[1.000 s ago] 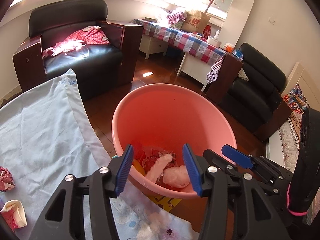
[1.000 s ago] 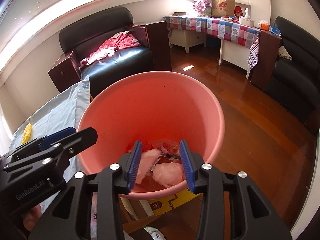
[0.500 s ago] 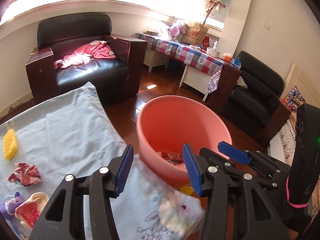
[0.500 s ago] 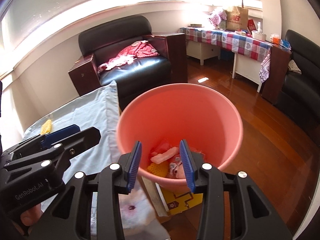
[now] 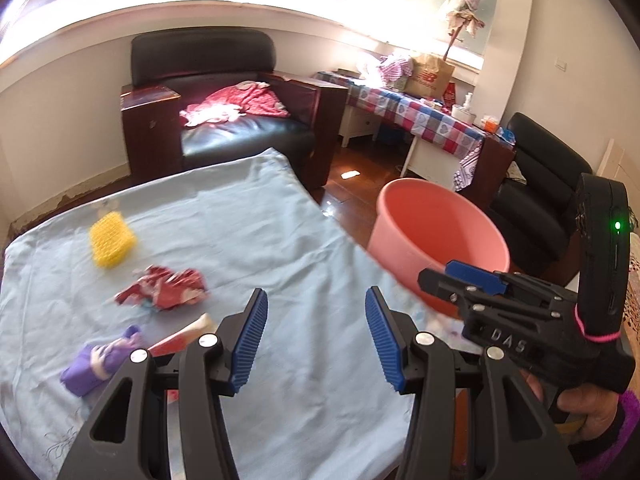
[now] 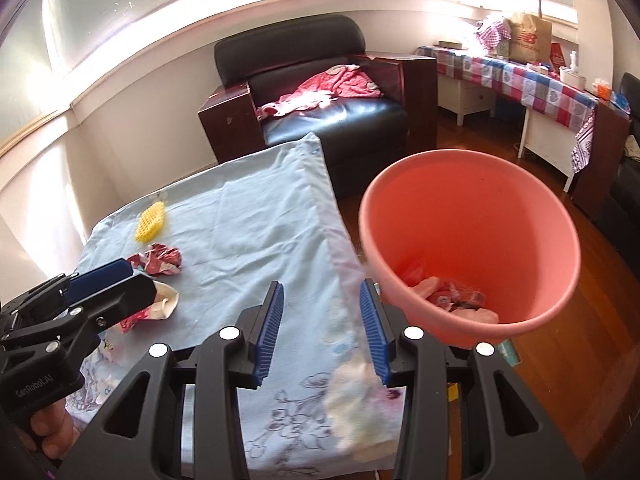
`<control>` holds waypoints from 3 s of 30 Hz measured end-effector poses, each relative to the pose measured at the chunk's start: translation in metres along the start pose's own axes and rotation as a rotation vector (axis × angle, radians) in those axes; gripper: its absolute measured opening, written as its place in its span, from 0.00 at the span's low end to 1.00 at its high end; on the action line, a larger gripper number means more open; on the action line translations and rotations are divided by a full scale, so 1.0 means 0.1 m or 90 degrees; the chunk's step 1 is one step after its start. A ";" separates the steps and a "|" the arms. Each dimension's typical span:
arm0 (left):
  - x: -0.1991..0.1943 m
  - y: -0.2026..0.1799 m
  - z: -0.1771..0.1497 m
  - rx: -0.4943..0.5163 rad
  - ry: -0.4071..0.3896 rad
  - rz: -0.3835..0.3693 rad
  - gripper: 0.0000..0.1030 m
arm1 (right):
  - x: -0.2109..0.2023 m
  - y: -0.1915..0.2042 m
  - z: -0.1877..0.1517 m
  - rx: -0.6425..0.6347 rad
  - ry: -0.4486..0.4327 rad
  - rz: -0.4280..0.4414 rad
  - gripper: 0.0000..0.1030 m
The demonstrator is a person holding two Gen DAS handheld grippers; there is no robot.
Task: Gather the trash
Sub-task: 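Move both open grippers back over the remaining trash on the bed, then grasp the purple cloth with the left gripper while the right grasps the red wrapper, then carry the purple cloth and red wrapper over the pink basin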
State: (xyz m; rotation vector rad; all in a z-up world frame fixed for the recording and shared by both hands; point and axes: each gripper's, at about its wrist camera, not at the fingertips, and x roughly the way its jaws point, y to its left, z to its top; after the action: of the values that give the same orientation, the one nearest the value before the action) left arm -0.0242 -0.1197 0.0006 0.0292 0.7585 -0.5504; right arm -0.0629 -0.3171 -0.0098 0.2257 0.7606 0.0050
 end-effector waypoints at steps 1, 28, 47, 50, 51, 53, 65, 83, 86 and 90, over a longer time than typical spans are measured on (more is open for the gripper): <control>-0.03 0.06 -0.03 -0.004 0.001 0.005 0.49 | 0.02 0.04 -0.01 0.000 0.005 0.005 0.39; -0.38 1.68 -0.67 -0.118 0.044 0.198 0.49 | 0.36 0.74 -0.23 -0.085 0.079 0.079 0.39; -0.05 1.61 -0.59 0.027 0.122 0.095 0.21 | 0.44 1.09 -0.20 -0.147 0.102 0.138 0.39; -0.13 1.60 -0.61 0.014 0.109 0.084 0.18 | 0.47 1.16 -0.06 -0.152 0.098 0.159 0.39; -0.16 1.61 -0.62 0.005 0.103 0.081 0.18 | 0.50 1.18 0.00 -0.151 0.099 0.170 0.39; -0.23 1.64 -0.65 -0.022 0.094 0.081 0.17 | 0.57 1.23 0.12 -0.152 0.102 0.186 0.39; -0.41 1.86 -0.80 -0.153 0.064 0.098 0.17 | 1.56 1.46 0.54 -0.107 0.215 0.228 0.39; -0.45 1.81 -0.78 -0.168 0.046 0.101 0.17 | 1.23 1.49 0.26 -0.132 0.192 0.261 0.25; -0.50 1.76 -0.74 -0.169 0.033 0.103 0.17 | 1.03 1.44 0.26 -0.122 0.159 0.257 0.25; -0.54 1.66 -0.65 -0.170 0.016 0.101 0.17 | 0.72 1.33 0.26 -0.125 0.108 0.229 0.25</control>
State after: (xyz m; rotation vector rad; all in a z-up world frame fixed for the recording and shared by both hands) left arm -0.0179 0.0624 -0.0398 -0.1499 0.8412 -0.2948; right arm 0.0172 -0.1859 -0.0140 0.1743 0.8739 0.4429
